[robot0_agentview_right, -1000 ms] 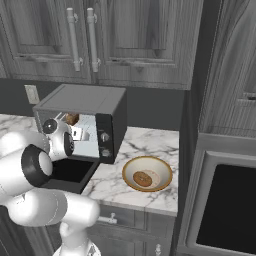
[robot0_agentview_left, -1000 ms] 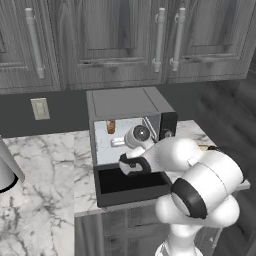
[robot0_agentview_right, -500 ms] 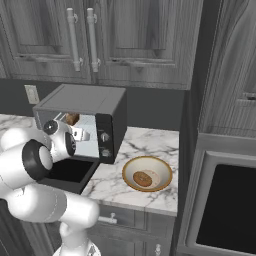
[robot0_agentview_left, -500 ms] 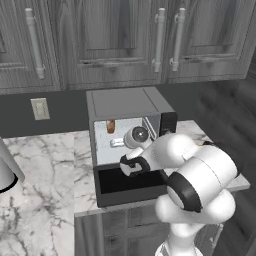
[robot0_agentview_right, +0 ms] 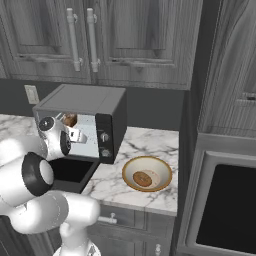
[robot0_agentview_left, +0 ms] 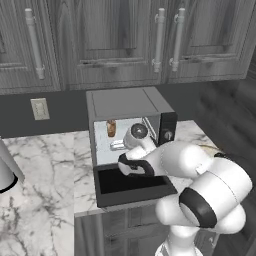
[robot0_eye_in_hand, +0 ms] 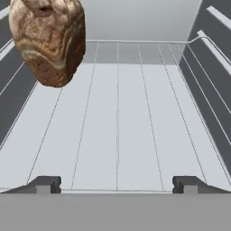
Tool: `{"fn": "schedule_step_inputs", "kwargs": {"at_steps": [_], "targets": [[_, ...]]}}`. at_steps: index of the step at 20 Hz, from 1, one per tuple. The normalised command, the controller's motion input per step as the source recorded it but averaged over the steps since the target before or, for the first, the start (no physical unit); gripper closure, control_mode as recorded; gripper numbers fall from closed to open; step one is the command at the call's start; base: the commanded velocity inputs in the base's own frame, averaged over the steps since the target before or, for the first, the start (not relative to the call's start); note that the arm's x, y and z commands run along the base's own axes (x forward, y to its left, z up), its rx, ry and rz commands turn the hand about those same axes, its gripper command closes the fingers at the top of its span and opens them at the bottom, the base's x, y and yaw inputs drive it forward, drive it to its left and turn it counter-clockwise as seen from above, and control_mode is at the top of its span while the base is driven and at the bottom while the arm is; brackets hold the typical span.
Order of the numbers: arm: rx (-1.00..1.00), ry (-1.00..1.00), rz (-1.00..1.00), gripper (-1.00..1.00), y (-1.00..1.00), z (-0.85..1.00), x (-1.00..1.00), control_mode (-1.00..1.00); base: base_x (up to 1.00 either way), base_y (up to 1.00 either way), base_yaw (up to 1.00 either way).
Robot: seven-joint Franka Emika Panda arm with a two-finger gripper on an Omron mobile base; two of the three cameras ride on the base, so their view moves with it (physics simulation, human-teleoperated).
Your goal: Pick up the heated bread from the toaster oven and place it in the bowl. Then move the bread bowl to the dining counter.
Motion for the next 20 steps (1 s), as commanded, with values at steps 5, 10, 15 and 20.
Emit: {"fn": "schedule_step_inputs", "kwargs": {"at_steps": [5, 10, 15, 20], "targets": [[-0.04, 0.11, 0.0, -1.0, -0.16, -0.67, -0.81, -1.0, 0.0, 0.0, 0.0], [-0.03, 0.1, -0.01, -1.0, -0.25, -0.75, -0.99, -1.0, 0.0, 0.0, 0.0], [-0.03, 0.09, -0.02, -1.0, -0.26, -0.76, -1.0, -1.0, 0.0, 0.0, 0.0], [-0.02, 0.08, -0.03, -1.0, -0.26, -0.69, -1.0, -1.0, 0.0, 0.0, 0.0]]}}
